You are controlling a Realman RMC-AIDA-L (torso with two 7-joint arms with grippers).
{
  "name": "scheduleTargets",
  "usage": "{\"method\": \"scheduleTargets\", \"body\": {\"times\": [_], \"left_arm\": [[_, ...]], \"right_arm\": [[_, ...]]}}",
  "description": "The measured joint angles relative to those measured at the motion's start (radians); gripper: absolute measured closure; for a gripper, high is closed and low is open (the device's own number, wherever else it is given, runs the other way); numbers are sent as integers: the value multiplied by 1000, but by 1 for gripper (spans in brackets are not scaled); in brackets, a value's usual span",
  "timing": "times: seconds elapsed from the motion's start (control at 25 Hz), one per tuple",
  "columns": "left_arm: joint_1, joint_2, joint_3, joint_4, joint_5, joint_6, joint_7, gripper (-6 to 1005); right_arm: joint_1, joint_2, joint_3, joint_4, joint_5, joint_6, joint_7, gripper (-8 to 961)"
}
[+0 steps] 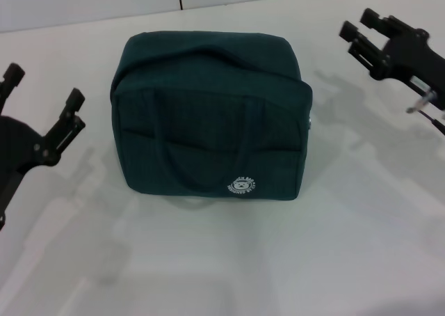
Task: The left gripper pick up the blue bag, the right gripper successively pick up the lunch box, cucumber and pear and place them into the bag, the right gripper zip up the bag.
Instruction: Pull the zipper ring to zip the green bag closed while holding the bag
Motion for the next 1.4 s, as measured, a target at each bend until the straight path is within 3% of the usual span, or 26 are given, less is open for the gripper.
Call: {"method": "scheduleTargets", "body": {"times": [0.24, 0.44, 0.72, 0.96, 1.4], "left_arm": [[18, -4, 71, -11, 2, -5, 3, 115], [-13, -4, 96, -7, 2, -75, -4, 115], [-43, -4, 171, 17, 4, -134, -7, 115], [-89, -4, 190, 37, 0, -173, -10, 115], [-122, -1, 186, 51, -84, -250, -11, 114]], "right_arm": [[96, 3, -8, 4, -48, 126, 8, 493], [126, 14, -12, 8, -131, 172, 9, 493], [126, 17, -31, 25, -167, 194, 20, 493], [127, 20, -117, 32, -167, 183, 64, 494], [61, 18, -164, 35, -170, 36, 146, 494]]}}
